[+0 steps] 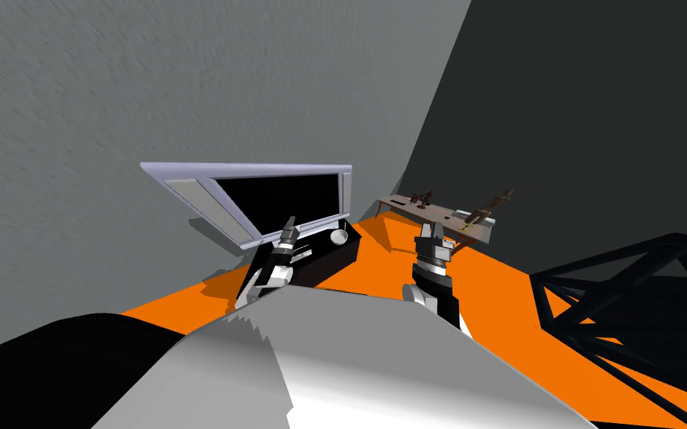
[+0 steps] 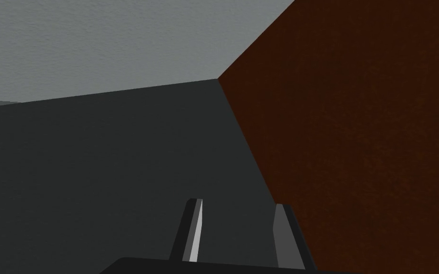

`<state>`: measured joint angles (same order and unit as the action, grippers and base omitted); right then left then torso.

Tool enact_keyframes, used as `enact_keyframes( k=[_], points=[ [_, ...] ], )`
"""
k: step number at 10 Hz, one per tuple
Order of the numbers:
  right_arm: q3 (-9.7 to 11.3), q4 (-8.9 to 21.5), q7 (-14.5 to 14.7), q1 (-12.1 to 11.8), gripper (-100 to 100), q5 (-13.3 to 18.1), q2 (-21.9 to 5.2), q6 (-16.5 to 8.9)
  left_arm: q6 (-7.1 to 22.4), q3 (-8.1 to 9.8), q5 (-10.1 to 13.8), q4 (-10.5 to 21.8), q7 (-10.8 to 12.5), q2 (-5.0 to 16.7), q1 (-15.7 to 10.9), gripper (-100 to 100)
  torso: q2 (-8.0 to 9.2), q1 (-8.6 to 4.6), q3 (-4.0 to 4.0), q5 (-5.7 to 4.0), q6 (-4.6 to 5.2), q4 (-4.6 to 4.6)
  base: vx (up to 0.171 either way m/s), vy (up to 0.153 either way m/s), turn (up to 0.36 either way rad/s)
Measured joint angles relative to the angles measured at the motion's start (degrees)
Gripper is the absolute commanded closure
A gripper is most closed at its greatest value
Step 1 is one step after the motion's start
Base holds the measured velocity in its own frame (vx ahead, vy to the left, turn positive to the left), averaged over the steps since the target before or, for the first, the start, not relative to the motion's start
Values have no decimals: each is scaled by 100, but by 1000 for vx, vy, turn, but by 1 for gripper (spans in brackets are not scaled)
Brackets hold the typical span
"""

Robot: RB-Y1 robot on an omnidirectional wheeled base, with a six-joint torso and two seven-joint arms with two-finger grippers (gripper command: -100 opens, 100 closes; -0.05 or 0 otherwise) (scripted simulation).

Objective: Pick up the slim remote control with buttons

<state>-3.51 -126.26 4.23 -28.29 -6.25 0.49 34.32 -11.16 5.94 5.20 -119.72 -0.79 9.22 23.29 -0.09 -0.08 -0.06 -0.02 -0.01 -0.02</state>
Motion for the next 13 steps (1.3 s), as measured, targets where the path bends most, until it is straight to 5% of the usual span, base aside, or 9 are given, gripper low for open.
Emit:
enact_keyframes(
  k=[13],
  points=[
    [0, 0, 0, 0, 0, 0, 0, 0, 1805, 427, 443, 1792, 178, 258, -1130, -100, 1, 8, 1, 2, 0, 0, 29, -13, -94]
  ],
)
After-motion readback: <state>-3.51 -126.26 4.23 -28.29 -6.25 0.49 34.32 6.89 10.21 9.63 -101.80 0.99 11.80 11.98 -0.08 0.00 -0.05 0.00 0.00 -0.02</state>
